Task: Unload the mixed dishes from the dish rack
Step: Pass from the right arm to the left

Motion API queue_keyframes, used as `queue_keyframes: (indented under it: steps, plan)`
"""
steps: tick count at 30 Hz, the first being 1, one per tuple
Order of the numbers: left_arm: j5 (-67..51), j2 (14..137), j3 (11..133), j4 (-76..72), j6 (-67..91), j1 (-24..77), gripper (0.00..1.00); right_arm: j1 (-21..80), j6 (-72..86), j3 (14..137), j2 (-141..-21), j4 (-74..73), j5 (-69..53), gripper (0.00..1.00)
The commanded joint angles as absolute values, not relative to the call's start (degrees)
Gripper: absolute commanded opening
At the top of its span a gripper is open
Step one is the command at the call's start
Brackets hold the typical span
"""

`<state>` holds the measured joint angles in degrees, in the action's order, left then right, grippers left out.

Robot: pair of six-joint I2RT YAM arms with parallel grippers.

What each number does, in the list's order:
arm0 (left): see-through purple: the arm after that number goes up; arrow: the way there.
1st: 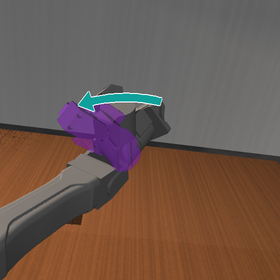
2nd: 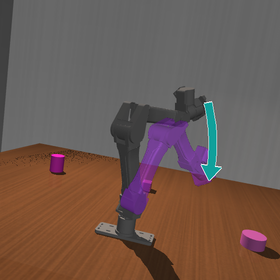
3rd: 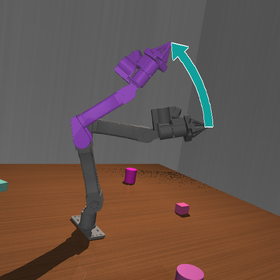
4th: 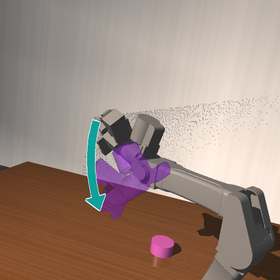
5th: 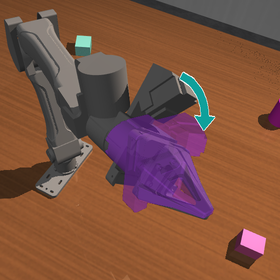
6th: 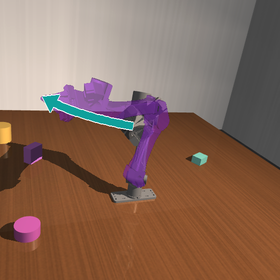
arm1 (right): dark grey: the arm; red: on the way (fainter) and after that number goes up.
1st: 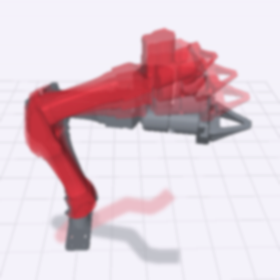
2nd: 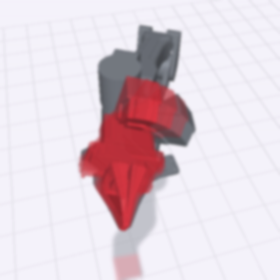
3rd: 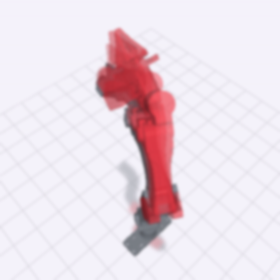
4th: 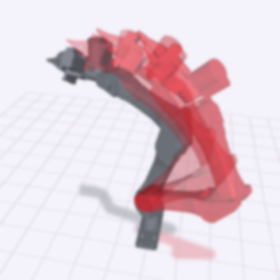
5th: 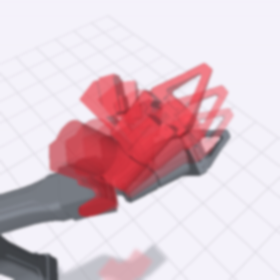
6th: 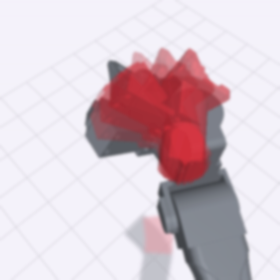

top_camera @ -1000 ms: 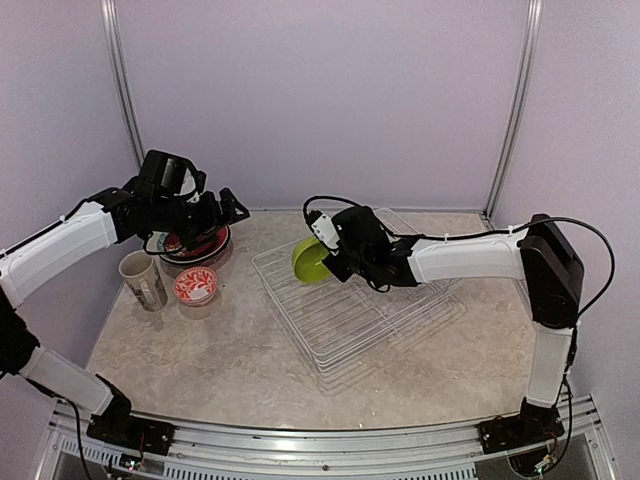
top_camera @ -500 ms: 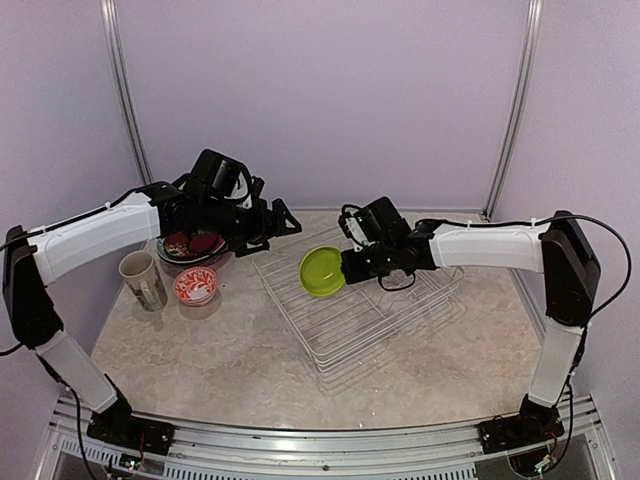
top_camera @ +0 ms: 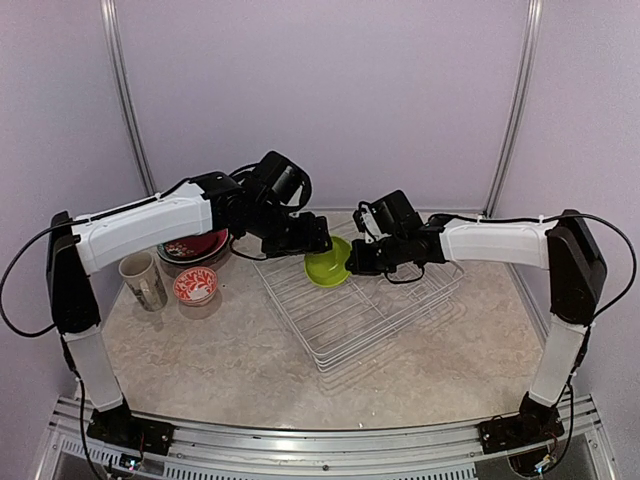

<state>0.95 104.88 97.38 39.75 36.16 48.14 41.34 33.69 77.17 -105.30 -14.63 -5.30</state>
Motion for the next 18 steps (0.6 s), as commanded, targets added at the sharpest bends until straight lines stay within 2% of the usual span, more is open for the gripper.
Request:
queue_keyframes:
  steps: [1, 9, 18]
  plan:
    - [14.2, 110.0, 103.0, 48.5, 30.3, 51.3, 0.78, 41.1, 35.9, 75.6, -102.7, -11.6, -7.6, 0.00]
    - [19.1, 114.2, 105.9, 50.2, 28.7, 52.9, 0.71, 40.9, 36.9, 74.2, -102.3, -9.5, -9.9, 0.00]
    - [22.2, 116.8, 108.2, 51.0, 26.2, 53.0, 0.47, 40.9, 37.6, 73.4, -102.9, -7.7, -11.7, 0.00]
